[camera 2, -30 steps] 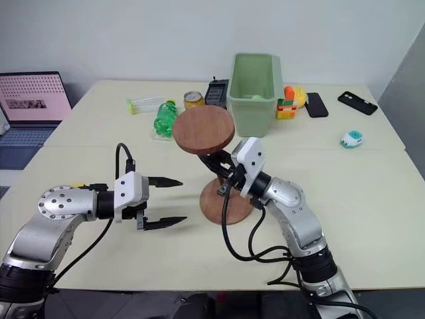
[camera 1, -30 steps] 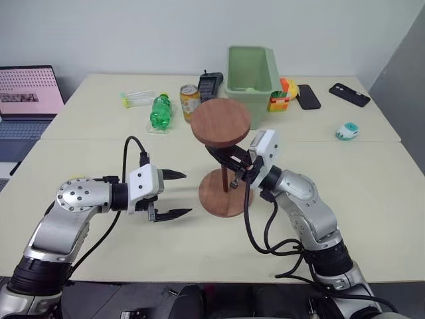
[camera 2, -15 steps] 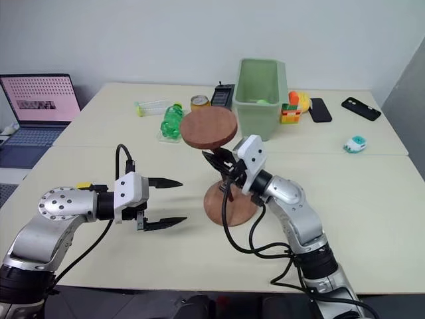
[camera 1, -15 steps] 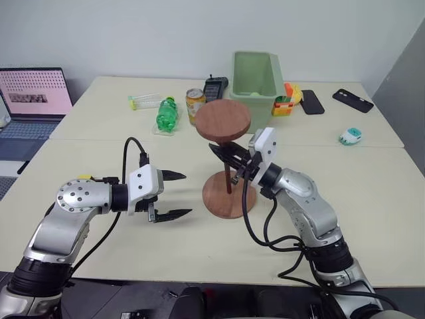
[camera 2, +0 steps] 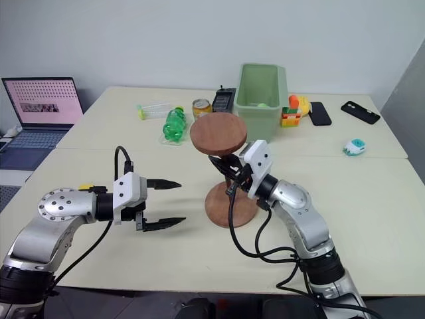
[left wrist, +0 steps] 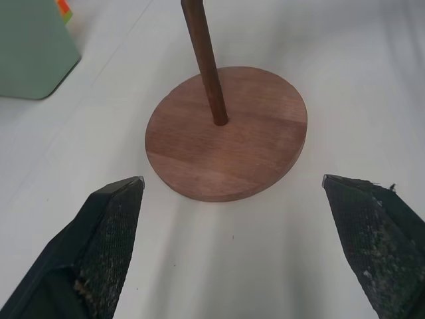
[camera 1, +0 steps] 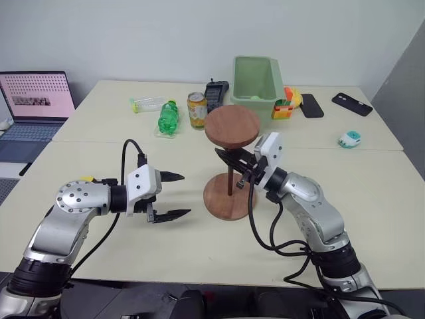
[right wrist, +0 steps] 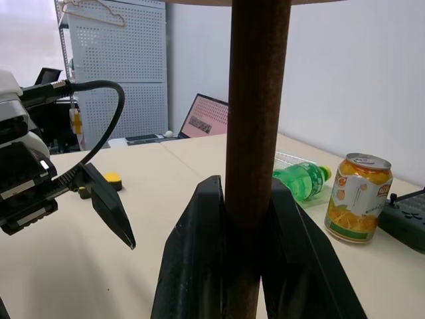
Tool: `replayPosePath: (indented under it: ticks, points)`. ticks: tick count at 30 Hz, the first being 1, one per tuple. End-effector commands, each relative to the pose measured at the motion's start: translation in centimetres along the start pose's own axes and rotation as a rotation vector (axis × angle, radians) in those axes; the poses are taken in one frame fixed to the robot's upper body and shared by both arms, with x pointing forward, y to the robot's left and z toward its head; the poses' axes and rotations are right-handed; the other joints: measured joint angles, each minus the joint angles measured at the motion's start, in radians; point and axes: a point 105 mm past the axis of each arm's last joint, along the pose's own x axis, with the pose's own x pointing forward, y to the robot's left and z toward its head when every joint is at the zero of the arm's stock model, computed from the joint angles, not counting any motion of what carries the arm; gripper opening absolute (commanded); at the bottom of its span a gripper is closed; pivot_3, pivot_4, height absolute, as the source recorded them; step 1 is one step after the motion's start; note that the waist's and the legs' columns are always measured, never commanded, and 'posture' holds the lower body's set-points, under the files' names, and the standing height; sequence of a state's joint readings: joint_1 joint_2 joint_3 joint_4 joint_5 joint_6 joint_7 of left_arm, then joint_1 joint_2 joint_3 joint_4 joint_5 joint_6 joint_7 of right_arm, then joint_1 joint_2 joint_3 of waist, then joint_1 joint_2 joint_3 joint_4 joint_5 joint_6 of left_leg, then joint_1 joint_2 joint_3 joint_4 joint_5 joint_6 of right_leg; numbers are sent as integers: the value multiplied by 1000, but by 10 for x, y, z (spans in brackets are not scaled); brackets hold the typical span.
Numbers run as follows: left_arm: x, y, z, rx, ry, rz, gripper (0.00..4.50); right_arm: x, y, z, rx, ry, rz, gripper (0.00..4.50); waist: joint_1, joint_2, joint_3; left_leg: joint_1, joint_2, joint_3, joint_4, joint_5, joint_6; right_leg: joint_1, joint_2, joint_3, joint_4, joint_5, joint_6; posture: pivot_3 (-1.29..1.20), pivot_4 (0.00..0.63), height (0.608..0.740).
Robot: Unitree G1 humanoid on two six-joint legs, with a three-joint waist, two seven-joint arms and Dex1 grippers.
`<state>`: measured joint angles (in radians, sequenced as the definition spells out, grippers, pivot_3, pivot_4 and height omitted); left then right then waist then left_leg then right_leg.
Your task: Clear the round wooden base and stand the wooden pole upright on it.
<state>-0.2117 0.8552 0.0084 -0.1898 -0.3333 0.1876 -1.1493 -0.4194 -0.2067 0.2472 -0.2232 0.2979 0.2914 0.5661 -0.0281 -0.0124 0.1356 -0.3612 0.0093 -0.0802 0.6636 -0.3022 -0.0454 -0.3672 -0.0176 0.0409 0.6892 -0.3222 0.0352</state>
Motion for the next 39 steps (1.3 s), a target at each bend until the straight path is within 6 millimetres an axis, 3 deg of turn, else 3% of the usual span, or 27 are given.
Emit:
replayPosePath:
  ticks: [1,2,4,9,15,18,22,26,28,33,39]
  points:
    - [-3,3,9,35,-25,11,4500,-17,3,-60,104,258,-10,270,0,0,0,0,0,0,0,0,0,0,0,0,0,0,0,0,150,740]
    - [-3,3,9,36,-25,11,4500,-17,3,-59,108,255,-10,270,0,1,0,0,0,0,0,0,0,0,0,0,0,0,0,0,150,740]
    - [-3,3,10,39,-25,9,4500,-15,6,-53,102,229,1,971,0,1,0,0,0,0,0,0,0,0,0,0,-1,0,0,0,150,740]
    - [-3,3,11,44,-27,4,4500,-15,11,-43,97,200,30,1894,-5,4,22,-6,-1,2,-1,0,0,-7,0,2,0,0,0,0,150,740]
    - [-1,4,16,50,-49,15,4500,-18,16,-42,83,196,67,3580,-21,4,22,-19,3,0,-1,0,0,-22,-1,1,2,0,0,0,150,740]
    - [-2,8,20,47,-57,33,4500,-21,12,-43,60,209,62,3580,-21,3,22,-20,3,0,0,0,0,-22,-1,1,3,0,0,0,150,740]
    - [-5,17,27,55,-58,69,4500,-33,-10,-41,-11,243,18,3580,-20,3,23,-19,1,1,1,0,0,-21,-1,1,3,0,0,0,150,740]
    - [-10,26,18,55,73,117,4500,-62,-31,-35,-84,294,-7,3580,-14,2,25,-20,0,2,1,0,0,-21,-1,1,2,0,0,0,150,740]
    - [-19,27,17,46,92,123,4500,-88,-41,-23,-113,317,-12,3580,-12,2,26,-20,0,2,1,0,0,-21,-1,1,2,0,0,0,150,740]
    - [-44,38,4,7,153,187,4500,-144,-46,5,-161,383,-5,3580,-2,4,28,-21,1,1,0,0,0,-21,-1,0,-1,0,0,0,150,740]
    - [-64,51,-4,-14,174,256,4500,-185,-48,23,-166,461,-56,3580,-2,3,29,-20,1,1,0,0,0,-19,-1,0,1,0,0,0,150,740]
